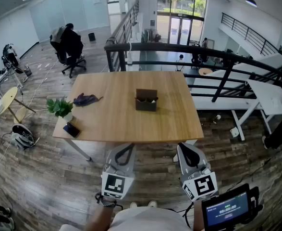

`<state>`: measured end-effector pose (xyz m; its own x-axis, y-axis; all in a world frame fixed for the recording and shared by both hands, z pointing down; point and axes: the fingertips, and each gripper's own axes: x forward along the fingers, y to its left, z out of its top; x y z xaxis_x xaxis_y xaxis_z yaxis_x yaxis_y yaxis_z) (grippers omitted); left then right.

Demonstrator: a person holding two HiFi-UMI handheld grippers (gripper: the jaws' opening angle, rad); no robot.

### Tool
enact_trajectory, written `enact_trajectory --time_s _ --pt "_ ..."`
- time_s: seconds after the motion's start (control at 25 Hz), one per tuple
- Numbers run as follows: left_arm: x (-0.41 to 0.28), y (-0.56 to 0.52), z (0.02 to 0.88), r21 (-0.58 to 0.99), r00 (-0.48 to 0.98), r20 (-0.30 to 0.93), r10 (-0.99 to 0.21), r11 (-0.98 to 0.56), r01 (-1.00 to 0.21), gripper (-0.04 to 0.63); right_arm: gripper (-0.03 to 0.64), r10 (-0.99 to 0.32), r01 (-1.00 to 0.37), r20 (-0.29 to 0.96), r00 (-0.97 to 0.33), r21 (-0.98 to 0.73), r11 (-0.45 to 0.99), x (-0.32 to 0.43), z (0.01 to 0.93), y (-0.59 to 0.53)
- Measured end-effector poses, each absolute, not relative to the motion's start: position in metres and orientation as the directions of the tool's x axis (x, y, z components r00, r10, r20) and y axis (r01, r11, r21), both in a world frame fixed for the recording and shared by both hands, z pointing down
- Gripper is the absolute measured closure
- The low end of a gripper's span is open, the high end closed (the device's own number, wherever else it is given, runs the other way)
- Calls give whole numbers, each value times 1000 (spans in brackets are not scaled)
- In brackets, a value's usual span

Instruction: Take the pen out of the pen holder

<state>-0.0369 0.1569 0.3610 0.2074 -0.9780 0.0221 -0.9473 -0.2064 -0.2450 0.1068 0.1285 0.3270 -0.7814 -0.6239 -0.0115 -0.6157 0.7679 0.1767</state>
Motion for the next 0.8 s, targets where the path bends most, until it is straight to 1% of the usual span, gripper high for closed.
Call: enact_trajectory --time_s 0.12,0.32,0.8 --pt "-34 155 362 -242 210 21 -977 -209 -948 595 617 -619 -613 -16 -785 154 775 108 328 127" --pt "-29 155 361 -251 217 21 -976 -215 -944 595 615 -547 -548 -36 -836 99 831 102 325 136" --pt "-29 159 362 -240 204 30 -978 -206 -949 595 615 -542 -543 -37 -839 109 833 102 328 136"
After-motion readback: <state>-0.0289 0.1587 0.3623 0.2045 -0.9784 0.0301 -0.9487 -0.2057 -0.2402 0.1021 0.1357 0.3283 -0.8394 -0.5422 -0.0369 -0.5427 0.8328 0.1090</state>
